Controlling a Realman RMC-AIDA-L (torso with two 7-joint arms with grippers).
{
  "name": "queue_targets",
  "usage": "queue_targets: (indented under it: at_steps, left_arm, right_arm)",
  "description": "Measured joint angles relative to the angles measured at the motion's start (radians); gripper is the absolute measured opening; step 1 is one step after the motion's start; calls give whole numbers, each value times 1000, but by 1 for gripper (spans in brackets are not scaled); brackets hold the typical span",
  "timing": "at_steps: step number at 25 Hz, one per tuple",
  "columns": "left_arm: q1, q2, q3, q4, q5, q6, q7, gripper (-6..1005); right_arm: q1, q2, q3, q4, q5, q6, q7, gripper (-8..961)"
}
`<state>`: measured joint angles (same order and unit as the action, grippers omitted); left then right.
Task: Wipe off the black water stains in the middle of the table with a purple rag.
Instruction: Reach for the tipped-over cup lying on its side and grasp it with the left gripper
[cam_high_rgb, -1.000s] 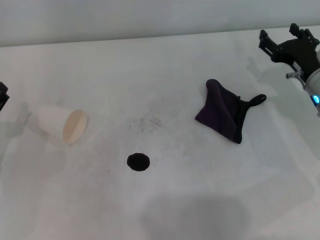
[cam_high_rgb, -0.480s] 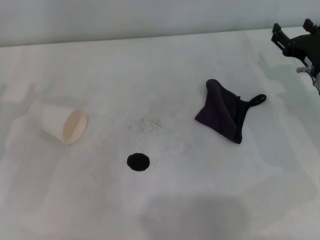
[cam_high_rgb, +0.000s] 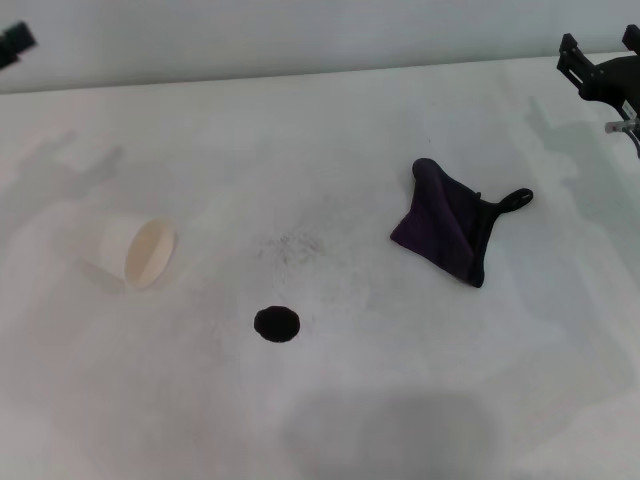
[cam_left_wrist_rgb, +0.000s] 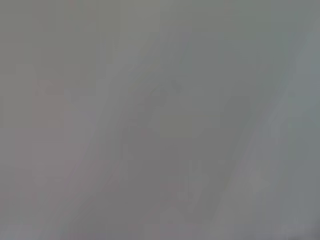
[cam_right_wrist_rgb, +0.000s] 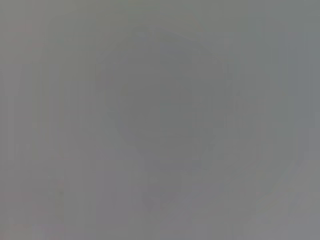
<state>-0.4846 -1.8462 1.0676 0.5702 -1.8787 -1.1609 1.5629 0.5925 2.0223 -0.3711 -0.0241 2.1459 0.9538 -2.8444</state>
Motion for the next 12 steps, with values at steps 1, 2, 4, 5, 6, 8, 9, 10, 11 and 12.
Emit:
queue_targets:
  at_steps: [1,2,4,5,6,8,9,10,11,12]
  left_arm:
    - [-11,15,0,29,84,-9,-46,890]
    - [-24,30,0,59,171,-23,-88,890]
    - [-58,58,-4,120,362,-83,-161,890]
    - [-73,67,-6,142,431,-116,-178,890]
    - [-93,76,-6,169,510,-167,-183,890]
    - [-124,85,-8,217,625,-264,-168,890]
    - [-134,85,-9,245,671,-300,-163,890]
    - [-150,81,-18,332,772,-383,-157,890]
    - [-150,81,-18,332,772,-383,-157,890]
    - [-151,72,-25,391,820,-422,-156,891]
  right_arm:
    - [-2,1,0,-1,0,-1,0,865]
    - [-3,1,0,-1,0,-1,0,865]
    - [-8,1,0,-1,0,-2,0,865]
    - [-11,1,0,0,0,-3,0,864]
    - [-16,2,0,2,0,-3,0,864]
    - [-22,3,0,4,0,-4,0,864]
    - [-24,3,0,5,0,-3,0,864]
    - [-26,4,0,6,0,-1,0,864]
    - [-27,5,0,7,0,-1,0,864]
    - [-28,4,0,7,0,0,0,864]
